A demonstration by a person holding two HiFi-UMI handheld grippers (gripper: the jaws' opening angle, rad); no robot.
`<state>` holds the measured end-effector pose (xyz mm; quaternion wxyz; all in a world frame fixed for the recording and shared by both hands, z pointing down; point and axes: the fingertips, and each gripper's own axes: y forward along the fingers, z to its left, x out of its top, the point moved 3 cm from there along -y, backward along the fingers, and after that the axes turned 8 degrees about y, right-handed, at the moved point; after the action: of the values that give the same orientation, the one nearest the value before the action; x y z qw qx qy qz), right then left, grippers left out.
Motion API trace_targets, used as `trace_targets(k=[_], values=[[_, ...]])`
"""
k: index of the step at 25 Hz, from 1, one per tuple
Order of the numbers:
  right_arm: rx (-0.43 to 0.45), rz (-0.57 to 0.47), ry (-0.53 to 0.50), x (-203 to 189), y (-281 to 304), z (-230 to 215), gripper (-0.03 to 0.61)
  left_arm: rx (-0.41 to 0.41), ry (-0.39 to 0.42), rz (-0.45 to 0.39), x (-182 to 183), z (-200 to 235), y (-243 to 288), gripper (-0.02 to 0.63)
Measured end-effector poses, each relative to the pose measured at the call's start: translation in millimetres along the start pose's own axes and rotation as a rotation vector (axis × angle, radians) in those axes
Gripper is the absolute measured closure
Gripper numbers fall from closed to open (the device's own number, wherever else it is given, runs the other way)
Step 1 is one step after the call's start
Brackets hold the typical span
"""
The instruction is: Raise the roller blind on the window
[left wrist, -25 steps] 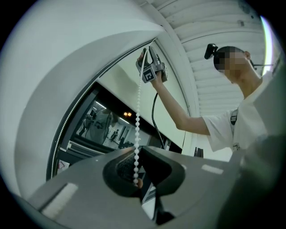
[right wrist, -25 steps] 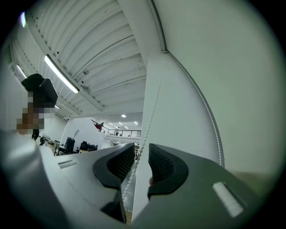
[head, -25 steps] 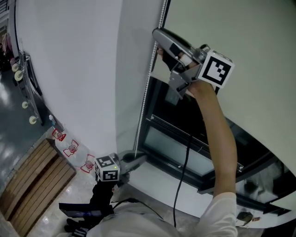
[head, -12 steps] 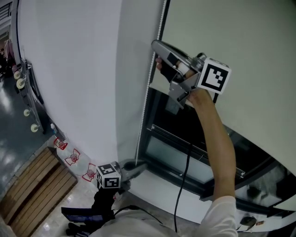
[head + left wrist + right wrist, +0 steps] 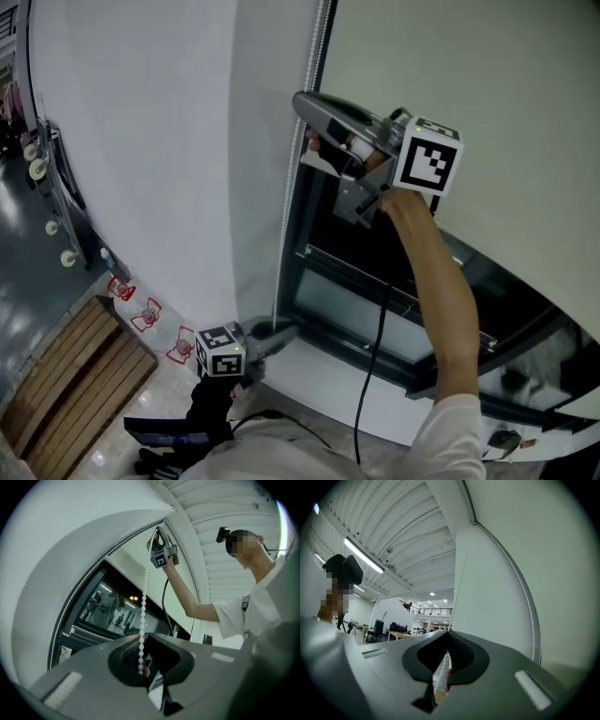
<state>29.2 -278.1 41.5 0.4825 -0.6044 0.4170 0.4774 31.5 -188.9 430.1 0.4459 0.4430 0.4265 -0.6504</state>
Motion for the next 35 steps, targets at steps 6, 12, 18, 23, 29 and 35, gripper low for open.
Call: trace_targets(k=[6, 12, 18, 23, 29, 35], values=[[-0.029, 0.025, 0.023, -27, -13, -3, 0.574, -0.005, -0.005, 0.004, 0, -2, 2, 0.615], [-0.030, 0.046, 0.037, -56, -19, 4, 0.574, -0.021, -0.009, 0.008, -1, -6, 5, 0.615], [-0.051, 0.097, 0.043, -88, -21, 3, 0.574, -0.030, -0.012, 0.008, -3, -8, 8, 0.615], [-0.062, 0.160, 0.066, -128, -24, 5, 0.574, -0.031, -0.021, 0.008, -4, -10, 9, 0.615], [-0.067, 0.223, 0.117, -182, -30, 8, 0.574, -0.023, -0.025, 0.006, -4, -9, 7, 0.615], [-0.063, 0.251, 0.151, -206, -37, 10, 0.574, -0.012, -0.023, 0.007, 2, -4, 7, 0.615]])
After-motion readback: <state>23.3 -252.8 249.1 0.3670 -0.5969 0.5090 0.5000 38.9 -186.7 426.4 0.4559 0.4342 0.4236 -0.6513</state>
